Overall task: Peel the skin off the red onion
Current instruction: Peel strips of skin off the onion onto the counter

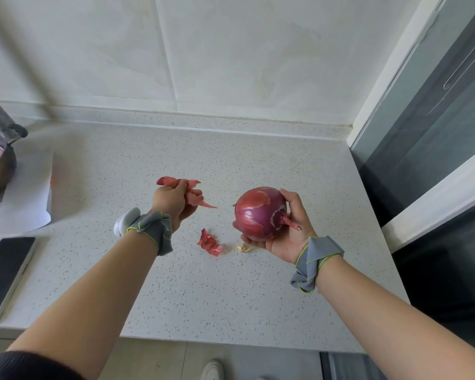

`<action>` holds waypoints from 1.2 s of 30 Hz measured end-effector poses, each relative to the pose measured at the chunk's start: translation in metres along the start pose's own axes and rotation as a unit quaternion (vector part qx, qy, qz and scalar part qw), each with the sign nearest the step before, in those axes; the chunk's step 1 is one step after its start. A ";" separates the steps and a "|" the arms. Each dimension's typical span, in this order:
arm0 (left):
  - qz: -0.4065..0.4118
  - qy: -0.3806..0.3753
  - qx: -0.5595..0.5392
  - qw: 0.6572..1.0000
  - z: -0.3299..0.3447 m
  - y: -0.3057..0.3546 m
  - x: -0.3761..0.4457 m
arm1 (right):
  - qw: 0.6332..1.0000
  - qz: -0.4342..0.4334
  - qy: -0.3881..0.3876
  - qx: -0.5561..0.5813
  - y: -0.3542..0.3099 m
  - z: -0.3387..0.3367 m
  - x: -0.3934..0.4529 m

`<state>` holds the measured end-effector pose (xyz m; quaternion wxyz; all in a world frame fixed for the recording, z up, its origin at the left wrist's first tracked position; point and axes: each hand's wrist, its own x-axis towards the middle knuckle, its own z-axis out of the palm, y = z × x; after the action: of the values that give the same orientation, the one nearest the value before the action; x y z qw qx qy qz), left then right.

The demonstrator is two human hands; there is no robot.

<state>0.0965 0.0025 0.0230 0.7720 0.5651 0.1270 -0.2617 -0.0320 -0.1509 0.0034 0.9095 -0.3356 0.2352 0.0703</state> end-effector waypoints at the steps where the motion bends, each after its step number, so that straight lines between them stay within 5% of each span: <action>1: -0.002 0.028 0.032 0.999 -0.006 -0.001 0.005 | 1.000 -0.003 -0.002 0.005 -0.001 -0.002 -0.001; 4: -0.013 0.111 0.257 0.960 -0.024 -0.010 0.025 | 1.000 -0.011 0.003 0.014 -0.002 -0.009 0.000; 8: -0.061 0.122 0.439 0.888 -0.041 -0.026 0.039 | 0.999 -0.019 0.012 0.031 0.002 -0.016 0.003; 13: -0.049 0.087 0.425 0.900 -0.061 -0.045 0.038 | 0.998 -0.023 0.020 0.052 0.008 -0.024 0.004; 20: -0.042 0.104 0.481 0.870 -0.063 -0.042 0.032 | 0.998 -0.023 0.027 0.046 0.007 -0.022 0.000; 25: 0.065 0.087 0.656 0.747 -0.045 -0.015 0.021 | 0.996 -0.034 0.068 -0.037 -0.002 -0.010 -0.003; 27: 0.125 0.067 0.676 0.723 -0.035 -0.009 0.017 | 0.993 -0.044 0.089 -0.061 -0.005 -0.006 -0.003; 31: 0.145 0.013 0.635 0.758 -0.031 -0.017 0.015 | 0.991 -0.053 0.106 -0.063 -0.005 -0.002 -0.001; 36: 0.033 0.042 0.581 0.812 -0.049 -0.041 0.016 | 0.988 -0.062 0.124 -0.063 -0.002 0.003 0.003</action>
<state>0.0925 0.0346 -0.0343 0.3015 0.9228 -0.0348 -0.2373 -0.0277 -0.1506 0.0047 0.8530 -0.4124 0.3196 -0.0135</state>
